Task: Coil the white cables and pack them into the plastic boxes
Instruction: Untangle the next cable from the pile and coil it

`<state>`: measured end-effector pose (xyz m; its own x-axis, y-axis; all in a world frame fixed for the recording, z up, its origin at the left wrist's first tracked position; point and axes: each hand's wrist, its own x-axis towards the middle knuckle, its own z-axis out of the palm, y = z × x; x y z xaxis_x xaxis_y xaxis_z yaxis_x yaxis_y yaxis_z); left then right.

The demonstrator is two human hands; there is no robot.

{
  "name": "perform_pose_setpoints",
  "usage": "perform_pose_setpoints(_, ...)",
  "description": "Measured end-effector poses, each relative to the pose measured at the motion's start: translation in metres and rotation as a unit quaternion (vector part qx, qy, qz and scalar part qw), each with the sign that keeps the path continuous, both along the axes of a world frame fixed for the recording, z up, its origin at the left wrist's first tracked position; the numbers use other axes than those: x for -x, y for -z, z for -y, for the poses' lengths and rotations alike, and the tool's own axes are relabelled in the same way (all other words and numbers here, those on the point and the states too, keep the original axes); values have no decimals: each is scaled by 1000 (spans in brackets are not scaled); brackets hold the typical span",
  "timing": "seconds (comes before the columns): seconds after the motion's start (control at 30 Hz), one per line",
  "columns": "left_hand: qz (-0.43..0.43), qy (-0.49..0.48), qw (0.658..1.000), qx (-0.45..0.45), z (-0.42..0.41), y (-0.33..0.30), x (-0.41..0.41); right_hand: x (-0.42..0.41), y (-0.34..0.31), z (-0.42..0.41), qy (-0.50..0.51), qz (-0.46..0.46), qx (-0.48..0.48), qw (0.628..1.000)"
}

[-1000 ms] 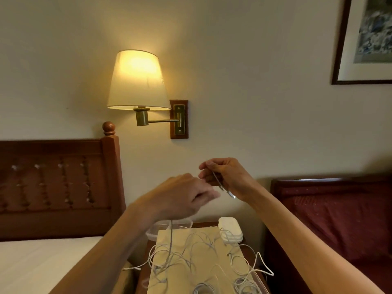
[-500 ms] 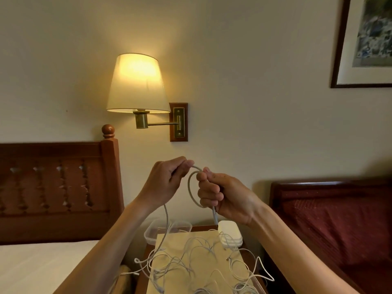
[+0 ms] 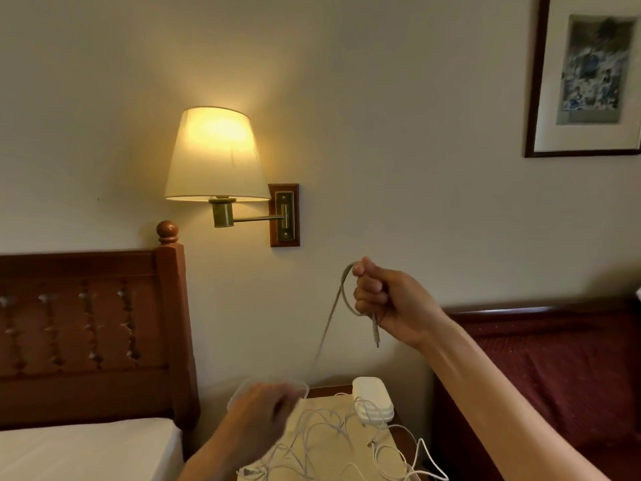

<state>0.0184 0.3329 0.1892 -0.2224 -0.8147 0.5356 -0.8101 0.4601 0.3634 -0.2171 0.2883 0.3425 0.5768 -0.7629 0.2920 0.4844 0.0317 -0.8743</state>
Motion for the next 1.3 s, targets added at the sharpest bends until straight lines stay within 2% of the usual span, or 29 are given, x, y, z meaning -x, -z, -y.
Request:
perform_pose_setpoints(0.03, 72, 11, 997, -10, -7, -10, 12, -6, 6, 2, 25, -41, 36, 998)
perform_pose_setpoints(0.1, 123, 64, 990, -5, -21, -40, 33, -20, 21, 4, 76, -119, 101, 985)
perform_pose_setpoints(0.2, 85, 105, 986, 93, -34, -85, 37, -35, 41, -1, 122, -202, 167, 957)
perform_pose_setpoints(0.33, 60, 83, 977, 188, -25, -117, 20, -39, 50, -10, 120, -249, 221, 935)
perform_pose_setpoints(0.4, 47, 74, 974, 208, -14, -119, 15, -39, 50, -16, 78, -229, 205, 948)
perform_pose_setpoints(0.57, -29, 42, 970, 236, 4, -118, 12, -37, 43, -26, -46, -99, 78, 991)
perform_pose_setpoints(0.7, -108, 63, 970, 208, 9, -120, 22, -29, 26, -27, -132, -27, 11, 991)
perform_pose_setpoints(0.83, -177, 75, 973, 129, 24, -109, 11, -20, 9, -16, -178, 41, -37, 983)
perform_pose_setpoints(0.97, -188, 70, 977, 77, 32, -58, -16, -6, -10, -6, -150, 105, -65, 981)
perform_pose_setpoints(1.07, -183, 16, 980, 76, 33, -22, -37, 6, -20, -1, -111, 114, -76, 984)
perform_pose_setpoints(1.13, -158, -43, 985, 59, 29, -16, -36, 5, -19, 2, -96, 103, -70, 988)
perform_pose_setpoints(1.17, -112, -66, 991, 27, 25, -19, -30, 2, -16, 3, -77, 92, -57, 991)
perform_pose_setpoints(1.23, 51, -64, 995, -60, 9, -38, -5, -8, -10, 6, -18, 51, -13, 998)
perform_pose_setpoints(1.3, 165, 5, 983, -85, -9, -63, 22, -18, -4, 6, 40, -14, 62, 997)
